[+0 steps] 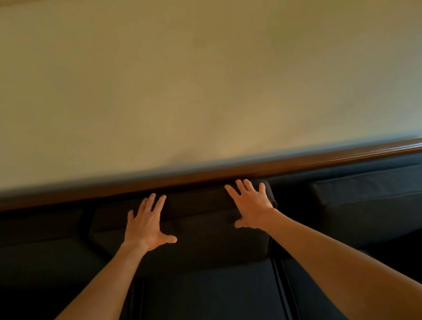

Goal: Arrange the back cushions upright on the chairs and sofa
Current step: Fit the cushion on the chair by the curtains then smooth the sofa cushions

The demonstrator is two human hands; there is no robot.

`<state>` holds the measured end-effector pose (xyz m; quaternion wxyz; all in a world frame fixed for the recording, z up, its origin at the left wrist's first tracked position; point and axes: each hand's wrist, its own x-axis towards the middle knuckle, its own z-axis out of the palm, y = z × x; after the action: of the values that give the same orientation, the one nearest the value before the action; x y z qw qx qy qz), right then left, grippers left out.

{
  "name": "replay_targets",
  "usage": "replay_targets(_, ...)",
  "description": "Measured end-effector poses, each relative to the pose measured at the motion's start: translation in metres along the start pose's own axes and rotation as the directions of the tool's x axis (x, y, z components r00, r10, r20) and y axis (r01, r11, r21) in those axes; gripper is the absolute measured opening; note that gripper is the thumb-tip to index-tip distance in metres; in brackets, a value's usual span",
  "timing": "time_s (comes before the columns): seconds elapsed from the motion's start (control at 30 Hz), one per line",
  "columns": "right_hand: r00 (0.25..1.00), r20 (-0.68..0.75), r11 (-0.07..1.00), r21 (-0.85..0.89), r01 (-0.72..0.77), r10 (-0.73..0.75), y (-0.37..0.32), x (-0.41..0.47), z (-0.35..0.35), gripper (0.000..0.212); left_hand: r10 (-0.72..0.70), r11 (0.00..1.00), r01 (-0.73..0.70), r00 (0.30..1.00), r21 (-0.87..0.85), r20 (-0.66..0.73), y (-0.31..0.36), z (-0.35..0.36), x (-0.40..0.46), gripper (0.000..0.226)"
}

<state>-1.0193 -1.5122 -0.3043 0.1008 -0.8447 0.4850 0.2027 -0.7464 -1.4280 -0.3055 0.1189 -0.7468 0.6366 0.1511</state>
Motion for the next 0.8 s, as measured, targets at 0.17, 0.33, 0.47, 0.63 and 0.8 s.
replay_targets(0.17,0.999,-0.008,0.998,-0.044,-0.043,0.043,0.005,0.004,0.002,0.126,-0.018,0.991,0.024,0.999,0.129,-0.044,-0.020,0.002,0.003,0.118)
replay_targets(0.33,0.999,-0.016,0.996,-0.070,-0.047,0.046,0.015,0.005,0.004,0.125,-0.011,0.986,0.020,0.999,0.165,-0.052,-0.010,0.005,0.006,0.116)
replay_targets(0.47,0.999,-0.024,0.997,-0.072,-0.034,0.033,0.025,0.002,0.009,0.122,-0.002,0.988,0.011,0.998,0.156,-0.058,-0.002,0.004,0.003,0.113)
replay_targets(0.63,0.997,-0.061,0.996,-0.072,-0.050,0.046,0.040,-0.009,0.017,0.121,0.014,0.992,-0.005,0.997,0.122,-0.071,0.014,0.004,0.001,0.113)
replay_targets(0.8,0.996,-0.064,0.995,-0.075,-0.070,0.066,0.054,-0.016,0.022,0.122,0.026,0.996,-0.019,0.997,0.089,-0.074,0.029,0.006,0.002,0.112)
